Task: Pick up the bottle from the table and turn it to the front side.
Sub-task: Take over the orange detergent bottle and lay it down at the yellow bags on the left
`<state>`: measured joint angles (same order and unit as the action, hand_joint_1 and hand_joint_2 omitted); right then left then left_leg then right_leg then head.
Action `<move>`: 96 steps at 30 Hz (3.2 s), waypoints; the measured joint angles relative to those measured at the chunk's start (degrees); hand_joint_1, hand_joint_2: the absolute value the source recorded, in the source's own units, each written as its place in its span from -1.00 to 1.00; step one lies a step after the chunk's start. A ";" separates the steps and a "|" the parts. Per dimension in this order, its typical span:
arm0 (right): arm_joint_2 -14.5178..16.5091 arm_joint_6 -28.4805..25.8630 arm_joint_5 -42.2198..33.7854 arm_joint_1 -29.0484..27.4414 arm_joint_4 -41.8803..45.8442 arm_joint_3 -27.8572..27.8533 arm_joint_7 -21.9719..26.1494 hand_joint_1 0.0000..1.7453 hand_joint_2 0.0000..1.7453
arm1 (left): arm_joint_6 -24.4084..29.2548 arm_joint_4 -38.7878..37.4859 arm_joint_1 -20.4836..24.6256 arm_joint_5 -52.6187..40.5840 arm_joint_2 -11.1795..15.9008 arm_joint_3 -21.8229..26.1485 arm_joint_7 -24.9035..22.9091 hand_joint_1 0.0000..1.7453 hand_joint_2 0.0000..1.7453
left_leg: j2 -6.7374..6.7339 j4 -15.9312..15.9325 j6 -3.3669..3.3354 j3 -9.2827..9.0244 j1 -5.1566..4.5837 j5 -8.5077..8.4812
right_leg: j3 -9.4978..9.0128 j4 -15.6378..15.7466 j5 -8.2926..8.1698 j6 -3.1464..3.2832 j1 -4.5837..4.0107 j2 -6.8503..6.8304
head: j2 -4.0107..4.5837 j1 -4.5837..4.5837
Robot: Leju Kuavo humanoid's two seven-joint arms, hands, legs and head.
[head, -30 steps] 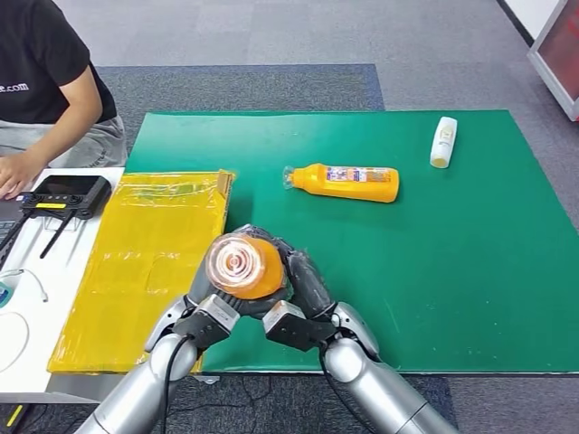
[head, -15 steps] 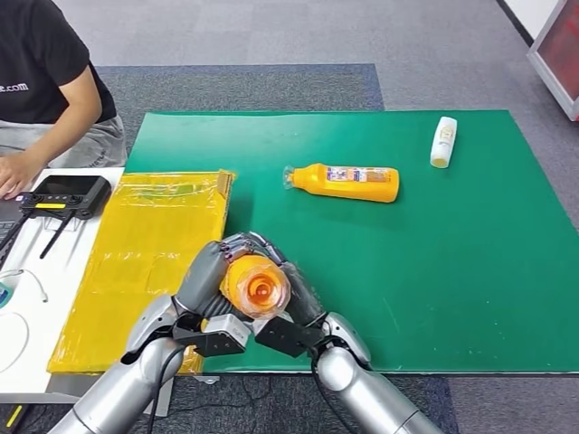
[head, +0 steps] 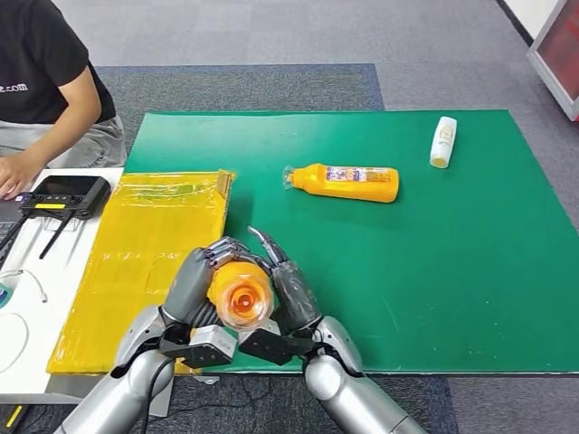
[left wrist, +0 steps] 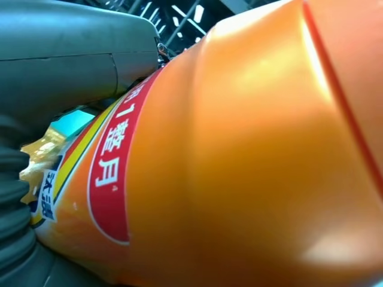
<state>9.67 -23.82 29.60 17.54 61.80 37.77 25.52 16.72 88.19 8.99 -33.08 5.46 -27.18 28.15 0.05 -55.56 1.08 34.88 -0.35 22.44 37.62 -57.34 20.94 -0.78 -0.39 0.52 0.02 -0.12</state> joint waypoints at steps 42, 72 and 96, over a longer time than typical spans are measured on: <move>1.63 -3.04 -18.66 -10.19 9.22 -23.02 5.31 -1.00 -1.00 | 7.88 -5.01 -7.45 -20.95 4.60 12.41 -13.70 1.00 1.00 | 0.00 0.00 -0.01 0.11 0.00 -0.02 | 0.10 0.01 -0.02 0.01 -0.01 -0.01 | 0.00 -0.01; 4.02 1.48 -23.10 -8.21 2.65 -18.44 2.73 -1.00 -1.00 | 12.43 -22.71 3.28 -15.98 2.79 12.76 -7.44 1.00 1.00 | 0.01 0.00 0.10 0.09 0.01 -0.12 | 0.06 0.01 -0.11 0.05 -0.01 -0.01 | 0.00 0.00; 4.05 2.79 -25.08 -6.31 -0.47 -15.47 3.13 -1.00 -1.00 | 11.30 -36.85 11.74 -14.62 -0.43 11.26 -5.99 1.00 1.00 | 0.01 0.01 0.16 0.05 0.01 -0.45 | 0.04 0.01 -0.47 0.21 -0.02 -0.01 | 0.00 0.00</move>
<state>13.72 -21.03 4.52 11.23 61.33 22.30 28.65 28.02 51.34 20.74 -47.70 5.03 -15.93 22.16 0.06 -55.55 1.23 34.94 -0.34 22.00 37.66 -57.33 20.48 -0.57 -0.41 0.51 0.02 -0.12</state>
